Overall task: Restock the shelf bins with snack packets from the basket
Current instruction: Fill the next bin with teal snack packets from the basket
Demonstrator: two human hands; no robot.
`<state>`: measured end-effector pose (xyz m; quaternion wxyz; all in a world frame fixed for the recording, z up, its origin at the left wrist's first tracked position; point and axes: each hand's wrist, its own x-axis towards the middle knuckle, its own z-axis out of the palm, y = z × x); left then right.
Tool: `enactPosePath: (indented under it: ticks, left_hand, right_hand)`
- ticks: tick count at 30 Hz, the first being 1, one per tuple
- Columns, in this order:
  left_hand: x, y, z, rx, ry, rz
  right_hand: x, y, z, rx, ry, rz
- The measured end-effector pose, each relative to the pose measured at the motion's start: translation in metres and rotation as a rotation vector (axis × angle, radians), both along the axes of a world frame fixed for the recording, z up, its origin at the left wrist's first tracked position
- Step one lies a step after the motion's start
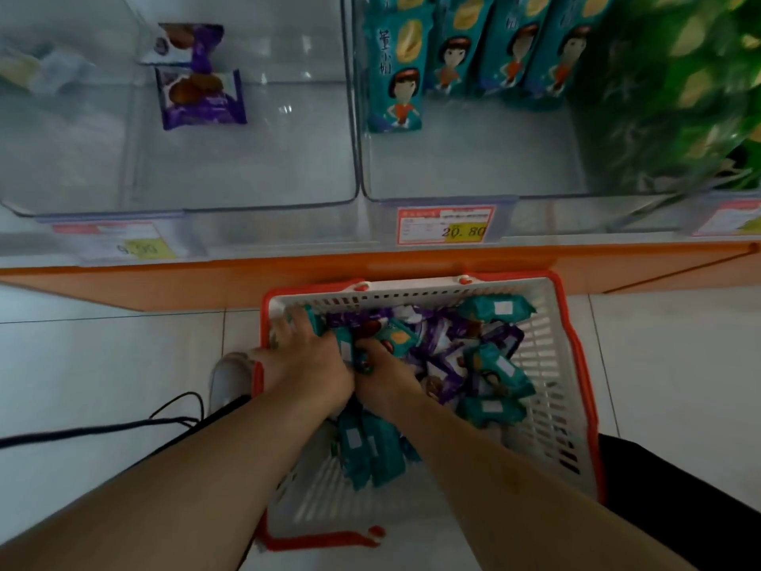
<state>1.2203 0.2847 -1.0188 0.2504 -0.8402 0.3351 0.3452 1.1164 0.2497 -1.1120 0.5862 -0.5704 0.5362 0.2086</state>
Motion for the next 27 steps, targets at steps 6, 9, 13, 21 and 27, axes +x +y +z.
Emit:
enactPosePath:
  ticks: [6,9,13,21,27]
  left_hand:
    - [-0.004,-0.009,-0.024,0.076,-0.071,0.014]
    - [-0.010,-0.002,-0.028,0.044,-0.114,-0.066]
    - [-0.008,-0.002,-0.022,-0.061,-0.094,0.029]
    - [-0.010,0.006,-0.008,-0.054,-0.116,0.029]
    - [-0.017,0.002,-0.002,0.084,-0.208,-0.188]
  right_hand:
    - [0.005,-0.011,0.020,0.046,-0.005,-0.037]
    - [0.008,-0.017,0.023,0.110,-0.036,-0.083]
    - [0.005,-0.017,0.020,0.229,-0.099,-0.298]
    - [0.007,-0.015,0.047,0.445,-0.099,-0.543]
    - [0.015,-0.009,0.049,0.503,-0.035,-0.562]
